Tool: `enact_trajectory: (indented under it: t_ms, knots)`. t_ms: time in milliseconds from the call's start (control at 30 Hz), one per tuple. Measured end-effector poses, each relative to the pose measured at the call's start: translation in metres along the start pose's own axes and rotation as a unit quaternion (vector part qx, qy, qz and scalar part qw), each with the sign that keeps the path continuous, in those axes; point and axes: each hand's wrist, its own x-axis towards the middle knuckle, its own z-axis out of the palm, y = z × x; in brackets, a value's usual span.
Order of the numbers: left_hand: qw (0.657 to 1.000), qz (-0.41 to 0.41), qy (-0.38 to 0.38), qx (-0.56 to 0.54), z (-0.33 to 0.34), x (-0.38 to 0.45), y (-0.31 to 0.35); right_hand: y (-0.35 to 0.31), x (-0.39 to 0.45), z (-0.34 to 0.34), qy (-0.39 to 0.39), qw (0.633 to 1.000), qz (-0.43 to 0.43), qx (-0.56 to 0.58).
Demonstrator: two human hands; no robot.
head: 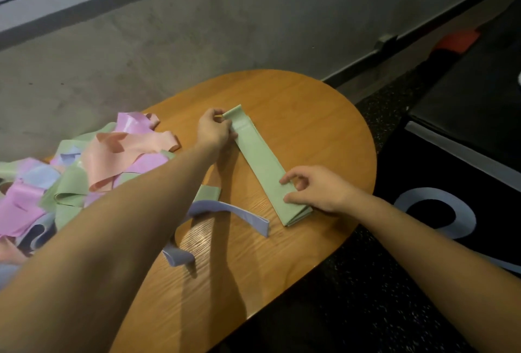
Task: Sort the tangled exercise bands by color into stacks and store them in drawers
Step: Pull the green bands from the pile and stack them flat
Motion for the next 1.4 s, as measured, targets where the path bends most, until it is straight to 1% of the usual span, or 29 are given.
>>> enact_trajectory:
  t_ms: [100, 167, 367, 500, 600, 667, 767, 833, 900, 967, 1233, 1333, 1400]
  knots:
    - [1.000, -0.013, -0.006, -0.009, 0.004, 0.000, 0.001, 0.005, -0.001, 0.000, -0.013, 0.995, -0.034, -0.090]
    - [1.000, -0.009, -0.007, -0.011, 0.008, 0.000, 0.003, 0.007, -0.002, -0.002, -0.013, 0.990, -0.057, -0.131]
    - [0.998, 0.028, -0.016, 0.052, 0.013, 0.001, 0.003, 0.024, 0.001, -0.003, 0.010, 0.957, -0.137, -0.254]
    - [0.997, 0.042, -0.011, 0.064, 0.011, 0.005, -0.004, 0.034, 0.001, -0.002, 0.001, 0.944, -0.150, -0.293]
    - [0.995, 0.062, -0.004, 0.074, 0.011, 0.008, -0.010, 0.038, 0.001, 0.000, -0.007, 0.941, -0.166, -0.295]
    - [0.991, 0.078, 0.002, 0.107, 0.014, 0.009, -0.014, 0.040, 0.003, 0.000, -0.006, 0.944, -0.171, -0.282]
    - [0.973, 0.134, 0.018, 0.187, 0.016, 0.011, -0.016, 0.040, 0.005, 0.001, -0.005, 0.950, -0.168, -0.263]
    - [0.962, 0.165, 0.000, 0.217, 0.016, 0.011, -0.015, 0.040, 0.006, 0.000, -0.004, 0.950, -0.172, -0.260]
    - [0.943, 0.200, -0.018, 0.267, 0.014, 0.011, -0.016, 0.038, 0.008, -0.001, -0.007, 0.949, -0.175, -0.260]
    - [0.927, 0.218, -0.021, 0.305, 0.011, 0.013, -0.018, 0.039, 0.010, -0.001, -0.008, 0.952, -0.174, -0.252]
    - [0.901, 0.204, -0.058, 0.379, 0.012, 0.017, -0.012, 0.037, 0.017, -0.001, -0.015, 0.960, -0.145, -0.237]
    - [0.909, 0.181, -0.046, 0.374, 0.011, 0.021, -0.008, 0.032, 0.019, -0.001, -0.017, 0.964, -0.133, -0.231]
    - [0.910, 0.165, -0.054, 0.377, 0.008, 0.022, -0.008, 0.028, 0.019, -0.002, -0.024, 0.965, -0.125, -0.231]
